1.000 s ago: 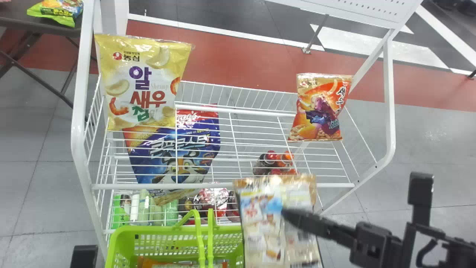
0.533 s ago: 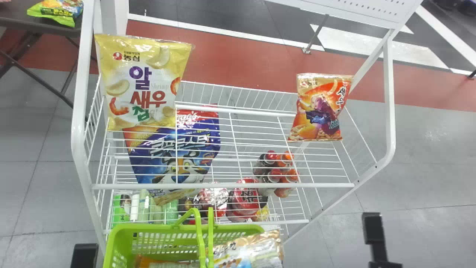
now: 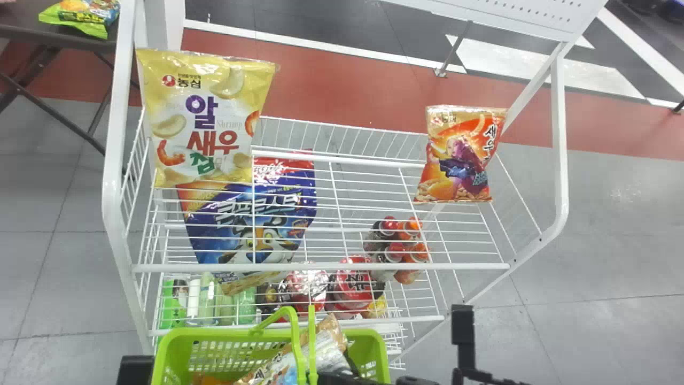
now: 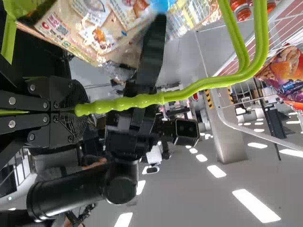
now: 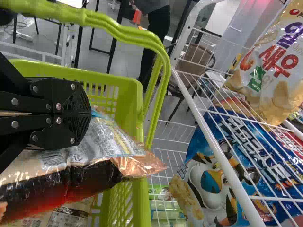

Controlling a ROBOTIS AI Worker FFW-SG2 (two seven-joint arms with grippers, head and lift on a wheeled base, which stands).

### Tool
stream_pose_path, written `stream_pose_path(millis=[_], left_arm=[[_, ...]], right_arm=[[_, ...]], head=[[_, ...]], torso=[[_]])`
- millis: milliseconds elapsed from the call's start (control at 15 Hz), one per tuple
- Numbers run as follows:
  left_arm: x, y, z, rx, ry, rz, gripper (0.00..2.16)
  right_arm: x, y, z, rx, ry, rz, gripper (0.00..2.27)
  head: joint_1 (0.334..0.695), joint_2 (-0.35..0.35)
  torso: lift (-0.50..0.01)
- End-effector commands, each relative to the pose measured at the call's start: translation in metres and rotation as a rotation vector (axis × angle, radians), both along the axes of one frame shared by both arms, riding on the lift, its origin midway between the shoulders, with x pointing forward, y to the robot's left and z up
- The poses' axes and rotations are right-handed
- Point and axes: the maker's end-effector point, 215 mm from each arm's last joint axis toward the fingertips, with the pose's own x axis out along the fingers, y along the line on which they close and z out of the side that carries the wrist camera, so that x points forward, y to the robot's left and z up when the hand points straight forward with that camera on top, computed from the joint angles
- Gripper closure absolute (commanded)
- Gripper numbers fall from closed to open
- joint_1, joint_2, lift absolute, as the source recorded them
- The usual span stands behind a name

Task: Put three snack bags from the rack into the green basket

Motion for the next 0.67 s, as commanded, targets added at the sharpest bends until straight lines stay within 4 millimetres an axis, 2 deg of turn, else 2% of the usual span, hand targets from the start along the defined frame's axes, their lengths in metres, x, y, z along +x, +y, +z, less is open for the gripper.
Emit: stream_pose_path(millis=[0, 67, 267, 333, 400, 467, 533, 600], left_arm=[[-0.002, -0.003, 0.003, -0.002, -0.006, -0.005, 1.39], [-0.004, -0.005, 0.002, 0.004, -0.007, -0.01, 1.39], [-0.005, -0.007, 0.0, 0.014, -0.01, -0.017, 1.39], [-0.004, -0.007, 0.0, 0.015, -0.012, -0.016, 1.39], [-0.004, -0.007, 0.0, 0.015, -0.012, -0.016, 1.39], [-0.002, -0.005, -0.001, 0.018, -0.013, -0.013, 1.39], [-0.002, -0.004, -0.001, 0.017, -0.01, -0.012, 1.39], [-0.001, -0.004, -0.001, 0.016, -0.012, -0.011, 1.39]], right_arm=[[-0.002, 0.011, -0.026, -0.02, 0.01, 0.024, 2.25], [0.0, 0.013, -0.037, -0.036, -0.001, 0.032, 2.25], [0.011, 0.019, -0.052, -0.06, -0.048, 0.034, 2.25], [0.012, 0.018, -0.05, -0.062, -0.051, 0.033, 2.12], [0.016, 0.01, -0.043, -0.072, -0.058, 0.031, 1.54], [0.021, 0.002, -0.032, -0.082, -0.074, 0.023, 0.26], [0.029, -0.011, -0.016, -0.105, -0.109, 0.011, 0.0], [0.038, -0.027, 0.0, -0.13, -0.146, -0.009, 0.0]], head=[[0.695, -0.35], [0.695, -0.35], [0.695, -0.35], [0.695, -0.35], [0.695, -0.35], [0.695, -0.35], [0.695, -0.35], [0.695, -0.35]], torso=[[0.0], [0.0], [0.0], [0.0], [0.0], [0.0], [0.0], [0.0]])
